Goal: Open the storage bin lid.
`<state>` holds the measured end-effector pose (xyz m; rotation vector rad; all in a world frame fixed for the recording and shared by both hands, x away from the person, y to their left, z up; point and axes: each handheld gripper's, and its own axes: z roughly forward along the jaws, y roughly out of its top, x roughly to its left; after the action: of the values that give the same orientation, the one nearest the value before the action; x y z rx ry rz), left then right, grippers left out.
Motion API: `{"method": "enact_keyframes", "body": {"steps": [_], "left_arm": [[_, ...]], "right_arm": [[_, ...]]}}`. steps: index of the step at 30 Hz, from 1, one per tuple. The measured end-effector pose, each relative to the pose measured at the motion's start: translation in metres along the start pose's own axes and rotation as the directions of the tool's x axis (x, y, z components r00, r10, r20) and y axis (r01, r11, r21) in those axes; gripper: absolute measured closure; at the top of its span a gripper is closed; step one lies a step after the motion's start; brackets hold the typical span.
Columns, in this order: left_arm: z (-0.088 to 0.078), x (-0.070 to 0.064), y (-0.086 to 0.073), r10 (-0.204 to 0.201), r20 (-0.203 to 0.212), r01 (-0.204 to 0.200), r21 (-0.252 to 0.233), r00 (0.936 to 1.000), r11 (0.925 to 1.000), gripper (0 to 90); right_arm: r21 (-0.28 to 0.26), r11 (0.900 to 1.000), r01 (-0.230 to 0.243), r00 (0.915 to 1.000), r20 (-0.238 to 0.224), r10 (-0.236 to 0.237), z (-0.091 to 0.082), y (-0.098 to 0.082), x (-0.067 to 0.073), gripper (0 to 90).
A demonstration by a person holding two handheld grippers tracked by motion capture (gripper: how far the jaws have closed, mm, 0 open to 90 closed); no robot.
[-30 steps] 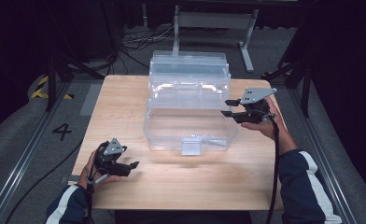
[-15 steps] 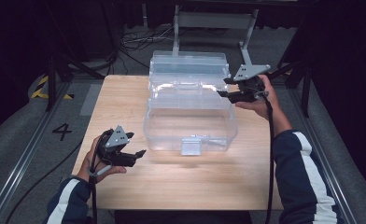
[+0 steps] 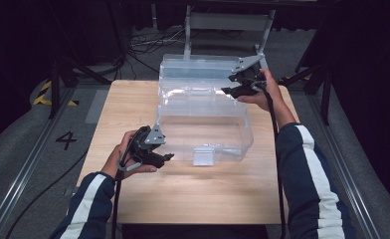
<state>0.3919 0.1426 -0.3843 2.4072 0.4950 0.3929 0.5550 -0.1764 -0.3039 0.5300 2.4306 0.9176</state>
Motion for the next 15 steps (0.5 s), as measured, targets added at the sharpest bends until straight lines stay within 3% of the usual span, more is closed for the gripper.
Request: {"method": "enact_keyframes", "body": {"steps": [3,6,9,13,15], "left_arm": [[0.010,0.001,0.006,0.039,0.017,-0.039,0.030,0.9991,0.9988,46.3],[0.016,0.001,0.009,0.065,0.031,-0.066,0.050,0.9974,0.9965,57.8],[0.024,0.000,0.012,0.086,0.031,-0.089,0.092,0.9958,0.9917,59.1],[0.029,0.003,0.015,0.092,0.045,-0.096,0.109,0.9947,0.9894,62.9],[0.032,0.003,0.017,0.096,0.040,-0.100,0.123,0.9946,0.9873,65.6]], "right_arm": [[0.026,1.000,-0.004,1.0000,-0.007,0.004,0.009,-0.001,-0.002,50.0],[0.019,1.000,-0.004,0.9999,-0.011,0.005,0.013,-0.001,-0.004,53.7],[0.056,0.998,-0.002,0.9996,-0.027,0.003,0.019,0.000,-0.005,56.2],[0.101,0.995,0.016,0.9999,-0.007,-0.016,0.026,0.002,-0.004,57.2],[0.096,0.995,0.017,0.9998,-0.005,-0.017,0.026,0.002,-0.003,60.6]]}}
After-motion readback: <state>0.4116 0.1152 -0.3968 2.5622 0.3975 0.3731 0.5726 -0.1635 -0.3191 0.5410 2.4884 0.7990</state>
